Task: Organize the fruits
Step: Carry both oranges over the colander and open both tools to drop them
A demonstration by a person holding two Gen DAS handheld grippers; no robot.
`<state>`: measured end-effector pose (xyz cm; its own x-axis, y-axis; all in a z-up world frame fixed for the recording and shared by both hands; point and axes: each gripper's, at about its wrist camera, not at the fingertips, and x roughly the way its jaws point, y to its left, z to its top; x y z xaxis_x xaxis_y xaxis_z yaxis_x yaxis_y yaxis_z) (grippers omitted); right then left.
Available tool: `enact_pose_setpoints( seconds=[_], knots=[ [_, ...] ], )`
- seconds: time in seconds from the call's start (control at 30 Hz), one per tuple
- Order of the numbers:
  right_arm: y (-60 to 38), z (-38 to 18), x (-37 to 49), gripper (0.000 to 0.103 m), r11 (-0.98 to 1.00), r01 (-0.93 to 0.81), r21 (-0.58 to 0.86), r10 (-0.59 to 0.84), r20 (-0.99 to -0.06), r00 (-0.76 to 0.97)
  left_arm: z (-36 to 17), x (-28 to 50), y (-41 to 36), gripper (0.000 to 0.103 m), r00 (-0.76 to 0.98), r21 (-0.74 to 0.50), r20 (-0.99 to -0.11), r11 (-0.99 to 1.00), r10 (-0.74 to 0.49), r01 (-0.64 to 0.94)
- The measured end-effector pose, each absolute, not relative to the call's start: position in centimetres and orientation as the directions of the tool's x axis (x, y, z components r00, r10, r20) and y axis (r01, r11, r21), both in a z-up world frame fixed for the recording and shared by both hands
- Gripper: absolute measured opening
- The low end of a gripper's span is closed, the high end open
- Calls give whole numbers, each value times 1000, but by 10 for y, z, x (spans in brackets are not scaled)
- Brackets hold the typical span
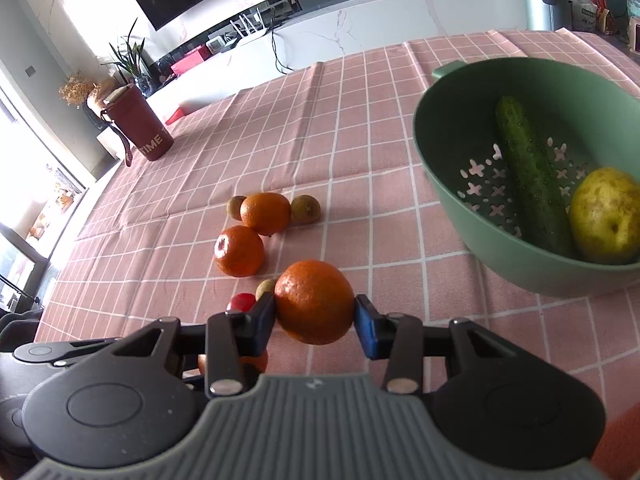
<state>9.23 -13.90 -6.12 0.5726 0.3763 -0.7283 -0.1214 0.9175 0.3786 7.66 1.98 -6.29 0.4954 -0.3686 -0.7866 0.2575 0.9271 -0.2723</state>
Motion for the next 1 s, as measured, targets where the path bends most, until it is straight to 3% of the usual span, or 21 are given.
enact_pose_setpoints(
  seconds=[0.33,0.6,1.0],
  knots=[
    [-190,-12,55,39,903,-94,420,379,-674,633,-12,69,-16,49,547,-295,-720,902,-427,316],
    [-242,28,62,39,949,-135,284,299,-689,660,13,102,-64,49,524,-305,-713,879,-465,365],
    [-285,7,147,39,967,-246,65,198,-798,569,-8,175,-156,50,421,-72,-859,881,-293,467]
  ],
)
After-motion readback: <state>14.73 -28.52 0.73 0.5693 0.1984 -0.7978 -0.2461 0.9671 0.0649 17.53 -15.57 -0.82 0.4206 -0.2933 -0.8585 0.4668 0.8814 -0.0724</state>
